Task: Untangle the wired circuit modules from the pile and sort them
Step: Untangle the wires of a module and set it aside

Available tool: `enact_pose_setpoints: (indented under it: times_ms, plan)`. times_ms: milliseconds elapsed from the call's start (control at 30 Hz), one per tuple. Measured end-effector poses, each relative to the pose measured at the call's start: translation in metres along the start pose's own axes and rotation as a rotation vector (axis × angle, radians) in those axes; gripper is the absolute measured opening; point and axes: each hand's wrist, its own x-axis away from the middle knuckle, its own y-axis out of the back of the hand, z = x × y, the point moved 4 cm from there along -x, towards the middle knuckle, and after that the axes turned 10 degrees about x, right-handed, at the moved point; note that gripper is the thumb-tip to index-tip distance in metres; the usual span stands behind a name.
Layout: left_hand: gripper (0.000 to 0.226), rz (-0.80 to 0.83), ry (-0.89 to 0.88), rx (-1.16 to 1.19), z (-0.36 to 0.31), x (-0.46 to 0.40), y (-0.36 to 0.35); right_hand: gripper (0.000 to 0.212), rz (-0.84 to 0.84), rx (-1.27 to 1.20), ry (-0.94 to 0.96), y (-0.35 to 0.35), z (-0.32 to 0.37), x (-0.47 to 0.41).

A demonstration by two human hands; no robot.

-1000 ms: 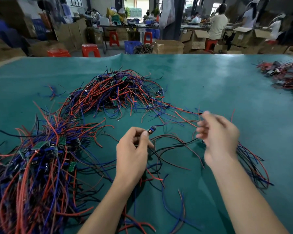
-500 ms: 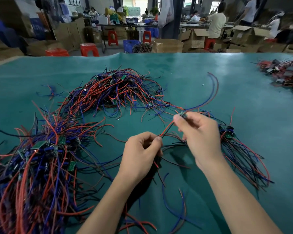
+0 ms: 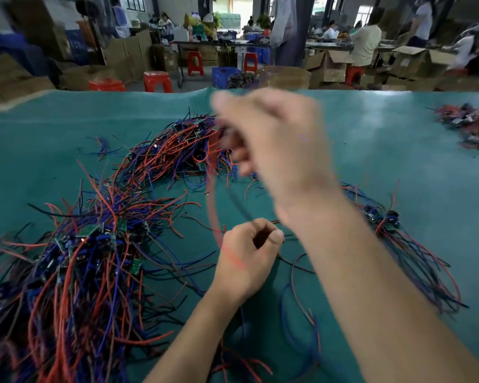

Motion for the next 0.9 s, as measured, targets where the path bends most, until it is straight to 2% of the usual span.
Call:
enact_pose_setpoints:
  times_ms: [33,100,133,200,233,267,300,367,433,533,667,800,900]
  plan:
    - [0.016,0.007,-0.023,-0.029,-0.001,0.002,0.001,0.045,0.175,0.09,0.027,-0.027,0.009,-0.002]
    - [0.032,0.03,-0.039,-0.168,-0.001,0.005,0.001,0.062,0.506,0.278,0.068,-0.076,0.017,0.0]
    - [0.038,0.015,-0.053,-0.16,-0.001,0.006,0.003,0.067,0.628,0.36,0.059,-0.094,0.014,0.0]
    - [0.025,-0.018,-0.093,-0.01,-0.003,0.006,0.005,0.067,0.724,0.497,0.029,-0.11,-0.003,-0.009]
    - [0.025,-0.018,-0.099,0.027,-0.003,0.003,0.004,0.062,0.699,0.595,0.041,-0.11,-0.017,-0.019]
    - [0.013,-0.001,-0.093,-0.001,-0.004,0.001,0.003,0.054,0.649,0.703,0.06,-0.105,-0.032,-0.029]
    - [0.012,0.017,-0.069,-0.012,-0.001,-0.001,0.002,0.042,0.598,0.794,0.058,-0.096,-0.05,-0.039]
    - [0.014,0.006,-0.037,-0.024,0.003,-0.003,0.001,0.016,0.542,0.963,-0.03,-0.071,-0.089,-0.053]
    - [0.015,-0.011,-0.016,-0.023,0.004,-0.003,0.002,0.035,0.565,1.145,-0.096,-0.044,-0.125,-0.06]
    - [0.019,-0.01,-0.013,-0.05,0.004,-0.004,0.001,0.038,0.578,1.305,-0.175,-0.01,-0.166,-0.055]
    - [0.02,-0.009,0.003,-0.04,0.005,-0.003,0.0,0.016,0.428,1.218,-0.242,0.017,-0.189,-0.053]
    - [0.02,-0.02,0.005,-0.045,0.006,-0.004,0.001,0.02,0.425,1.125,-0.264,0.023,-0.201,-0.055]
    - [0.019,-0.026,0.012,-0.042,0.006,-0.003,0.001,0.037,0.403,1.055,-0.287,0.029,-0.212,-0.058]
